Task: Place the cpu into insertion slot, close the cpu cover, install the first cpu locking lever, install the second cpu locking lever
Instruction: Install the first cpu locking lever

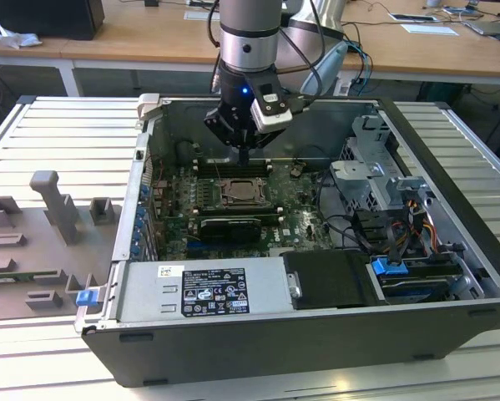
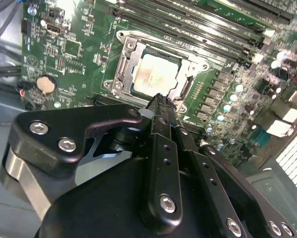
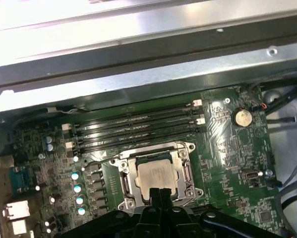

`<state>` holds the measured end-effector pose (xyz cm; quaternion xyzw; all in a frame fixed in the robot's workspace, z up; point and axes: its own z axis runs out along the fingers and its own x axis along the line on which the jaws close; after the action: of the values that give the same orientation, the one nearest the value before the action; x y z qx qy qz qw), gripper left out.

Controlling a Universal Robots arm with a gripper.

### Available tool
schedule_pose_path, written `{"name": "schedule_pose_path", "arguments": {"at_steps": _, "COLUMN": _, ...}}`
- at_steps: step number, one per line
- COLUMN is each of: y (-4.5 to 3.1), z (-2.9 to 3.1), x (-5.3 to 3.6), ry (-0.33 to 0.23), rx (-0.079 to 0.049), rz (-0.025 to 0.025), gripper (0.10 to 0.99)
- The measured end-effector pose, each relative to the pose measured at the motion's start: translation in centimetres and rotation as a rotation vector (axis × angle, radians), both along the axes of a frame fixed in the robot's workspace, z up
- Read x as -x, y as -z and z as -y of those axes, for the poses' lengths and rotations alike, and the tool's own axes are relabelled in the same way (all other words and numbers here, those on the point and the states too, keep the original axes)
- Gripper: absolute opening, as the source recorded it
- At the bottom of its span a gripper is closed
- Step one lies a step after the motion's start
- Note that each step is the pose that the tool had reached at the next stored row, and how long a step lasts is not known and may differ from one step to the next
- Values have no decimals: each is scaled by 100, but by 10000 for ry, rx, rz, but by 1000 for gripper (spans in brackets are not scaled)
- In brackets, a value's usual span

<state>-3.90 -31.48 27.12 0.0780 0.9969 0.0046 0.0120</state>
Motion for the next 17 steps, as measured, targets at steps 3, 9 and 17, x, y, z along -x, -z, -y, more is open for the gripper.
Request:
{"name": "schedule_pose_path", "arguments": {"at_steps": 3, "y": 0, "z": 0, "x": 0, "ry": -358, "rx": 0, "rz": 0, "gripper": 106}}
{"name": "schedule_pose_path", "arguments": {"at_steps": 9, "y": 0, "z": 0, "x": 0, "ry": -1312, "rx": 0, "rz": 1, "gripper": 106}}
{"name": "schedule_pose_path", "arguments": {"at_steps": 17, "y": 0, "z": 0, "x": 0, "ry": -2248, "rx": 0, "rz": 0, "gripper": 106}}
